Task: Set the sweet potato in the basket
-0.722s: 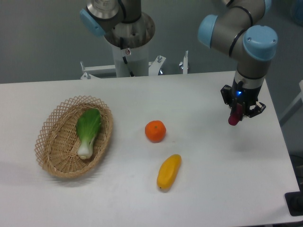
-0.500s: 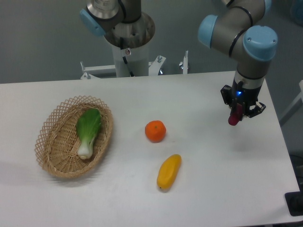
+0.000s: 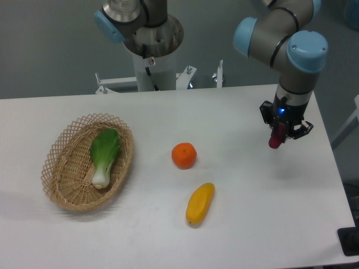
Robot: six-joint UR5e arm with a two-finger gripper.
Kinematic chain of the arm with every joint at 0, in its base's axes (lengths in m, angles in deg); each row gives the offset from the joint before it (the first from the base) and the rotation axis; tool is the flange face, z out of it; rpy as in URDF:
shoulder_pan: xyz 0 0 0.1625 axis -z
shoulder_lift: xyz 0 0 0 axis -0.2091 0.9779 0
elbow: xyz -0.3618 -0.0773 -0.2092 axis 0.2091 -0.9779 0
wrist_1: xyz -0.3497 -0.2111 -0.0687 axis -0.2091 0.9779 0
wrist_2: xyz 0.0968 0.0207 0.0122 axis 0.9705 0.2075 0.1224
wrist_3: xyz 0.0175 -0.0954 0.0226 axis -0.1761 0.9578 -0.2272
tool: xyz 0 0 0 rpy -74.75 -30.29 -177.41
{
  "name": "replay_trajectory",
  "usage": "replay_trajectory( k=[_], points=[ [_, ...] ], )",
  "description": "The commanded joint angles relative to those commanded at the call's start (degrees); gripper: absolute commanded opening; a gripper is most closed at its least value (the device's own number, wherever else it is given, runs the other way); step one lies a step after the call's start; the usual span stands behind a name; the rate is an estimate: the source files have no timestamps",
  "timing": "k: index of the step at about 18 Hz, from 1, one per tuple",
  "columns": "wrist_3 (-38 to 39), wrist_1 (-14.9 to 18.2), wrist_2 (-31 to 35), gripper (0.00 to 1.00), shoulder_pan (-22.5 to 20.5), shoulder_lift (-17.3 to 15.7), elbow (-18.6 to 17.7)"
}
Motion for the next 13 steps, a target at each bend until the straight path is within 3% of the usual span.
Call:
replay_trajectory(
  k=[13],
  points=[
    [11.2, -0.1, -0.6, 0.03, 15.2, -1.8, -3.1]
  ],
)
